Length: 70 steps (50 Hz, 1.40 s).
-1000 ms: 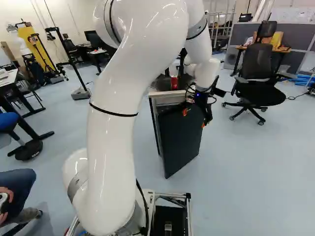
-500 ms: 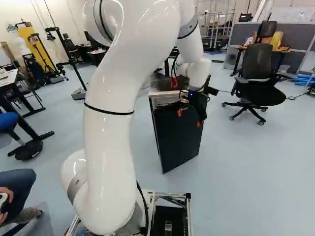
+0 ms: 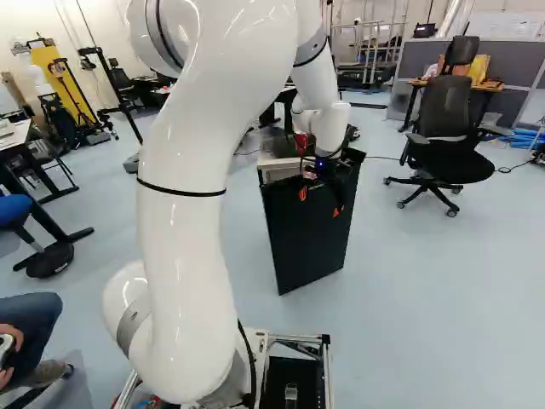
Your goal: Grab a drink from the fridge
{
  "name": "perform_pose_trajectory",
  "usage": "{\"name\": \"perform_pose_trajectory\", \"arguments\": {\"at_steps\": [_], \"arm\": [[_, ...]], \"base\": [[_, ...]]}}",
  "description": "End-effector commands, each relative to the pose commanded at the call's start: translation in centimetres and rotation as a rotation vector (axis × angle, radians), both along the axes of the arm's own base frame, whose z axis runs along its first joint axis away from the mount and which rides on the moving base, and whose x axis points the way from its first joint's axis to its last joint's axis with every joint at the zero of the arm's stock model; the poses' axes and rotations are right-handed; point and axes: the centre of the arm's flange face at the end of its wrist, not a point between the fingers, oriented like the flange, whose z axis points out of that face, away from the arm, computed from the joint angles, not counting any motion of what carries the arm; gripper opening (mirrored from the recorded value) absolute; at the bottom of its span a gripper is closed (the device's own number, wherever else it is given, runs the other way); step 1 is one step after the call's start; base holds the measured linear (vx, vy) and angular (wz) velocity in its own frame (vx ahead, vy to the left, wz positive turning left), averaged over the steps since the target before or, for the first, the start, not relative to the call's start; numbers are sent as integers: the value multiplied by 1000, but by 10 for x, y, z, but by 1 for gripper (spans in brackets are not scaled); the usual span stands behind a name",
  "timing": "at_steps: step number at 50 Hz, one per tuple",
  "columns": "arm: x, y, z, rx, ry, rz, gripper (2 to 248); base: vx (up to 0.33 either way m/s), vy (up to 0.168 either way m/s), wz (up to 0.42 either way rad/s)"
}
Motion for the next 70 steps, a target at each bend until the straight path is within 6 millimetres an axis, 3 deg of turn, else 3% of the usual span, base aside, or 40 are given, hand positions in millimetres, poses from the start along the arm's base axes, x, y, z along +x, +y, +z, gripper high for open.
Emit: {"name": "perform_pose_trajectory", "arguments": {"at_steps": [70], "arm": [[23, 75, 1, -116, -150, 163, 247]], "base": [[0, 0, 0]]}}
